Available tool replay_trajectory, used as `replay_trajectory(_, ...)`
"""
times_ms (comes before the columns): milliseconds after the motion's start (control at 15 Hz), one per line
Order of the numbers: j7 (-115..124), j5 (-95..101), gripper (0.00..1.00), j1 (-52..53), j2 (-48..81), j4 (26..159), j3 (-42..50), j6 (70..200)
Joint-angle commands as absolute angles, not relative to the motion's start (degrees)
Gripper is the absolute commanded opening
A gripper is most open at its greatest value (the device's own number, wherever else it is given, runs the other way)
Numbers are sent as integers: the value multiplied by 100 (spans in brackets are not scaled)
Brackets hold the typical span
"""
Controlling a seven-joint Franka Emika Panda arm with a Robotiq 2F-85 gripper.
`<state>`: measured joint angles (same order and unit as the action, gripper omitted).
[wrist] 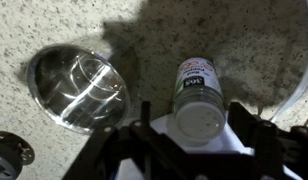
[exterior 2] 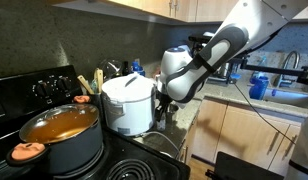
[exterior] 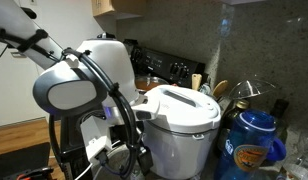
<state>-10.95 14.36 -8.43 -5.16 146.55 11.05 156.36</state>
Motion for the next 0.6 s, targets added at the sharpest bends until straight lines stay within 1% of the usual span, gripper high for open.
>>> replay_trajectory(0,-1177,1306,49,-856,-462,14605,1037,15759)
replay_trajectory(200,-1191,1310,27,-845,-478,14602,1023,15712)
replay_trajectory(267,-1191,1315,26,-844,-477,14595,1017,15691)
replay_trajectory(533,-1171,1293,26,-829,-523,14545,989,15472)
